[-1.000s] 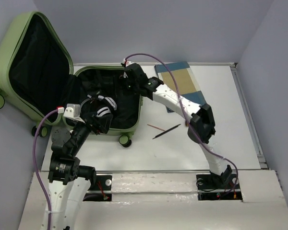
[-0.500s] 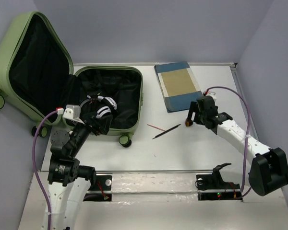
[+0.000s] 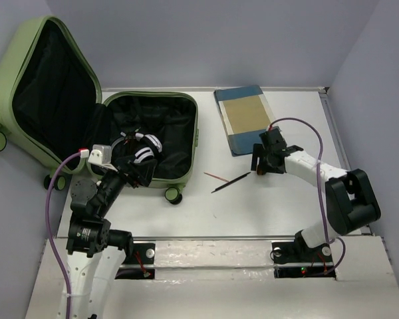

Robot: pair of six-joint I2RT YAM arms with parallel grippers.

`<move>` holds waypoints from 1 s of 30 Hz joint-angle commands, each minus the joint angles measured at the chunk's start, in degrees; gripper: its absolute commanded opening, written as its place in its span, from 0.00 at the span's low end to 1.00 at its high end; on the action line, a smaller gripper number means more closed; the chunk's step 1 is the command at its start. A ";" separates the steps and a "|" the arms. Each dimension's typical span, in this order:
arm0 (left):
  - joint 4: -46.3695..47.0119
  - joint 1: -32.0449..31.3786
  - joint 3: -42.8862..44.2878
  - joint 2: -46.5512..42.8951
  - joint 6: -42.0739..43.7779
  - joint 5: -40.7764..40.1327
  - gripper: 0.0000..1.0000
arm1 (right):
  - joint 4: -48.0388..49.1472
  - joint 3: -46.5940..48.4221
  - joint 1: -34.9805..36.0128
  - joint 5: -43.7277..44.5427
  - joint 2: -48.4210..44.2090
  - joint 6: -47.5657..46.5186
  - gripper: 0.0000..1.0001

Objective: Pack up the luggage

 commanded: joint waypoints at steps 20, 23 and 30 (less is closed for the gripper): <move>2.51 0.23 0.49 -0.85 -0.41 1.59 0.99 | 0.61 7.28 -1.33 -0.07 7.89 -0.78 0.49; 2.43 0.14 0.49 -1.12 -0.41 1.59 0.99 | -0.44 7.81 -1.33 0.10 8.59 -1.31 0.48; 2.43 0.14 0.58 -1.21 -0.41 1.50 0.99 | -1.67 8.77 -1.33 -0.33 2.03 -1.75 0.39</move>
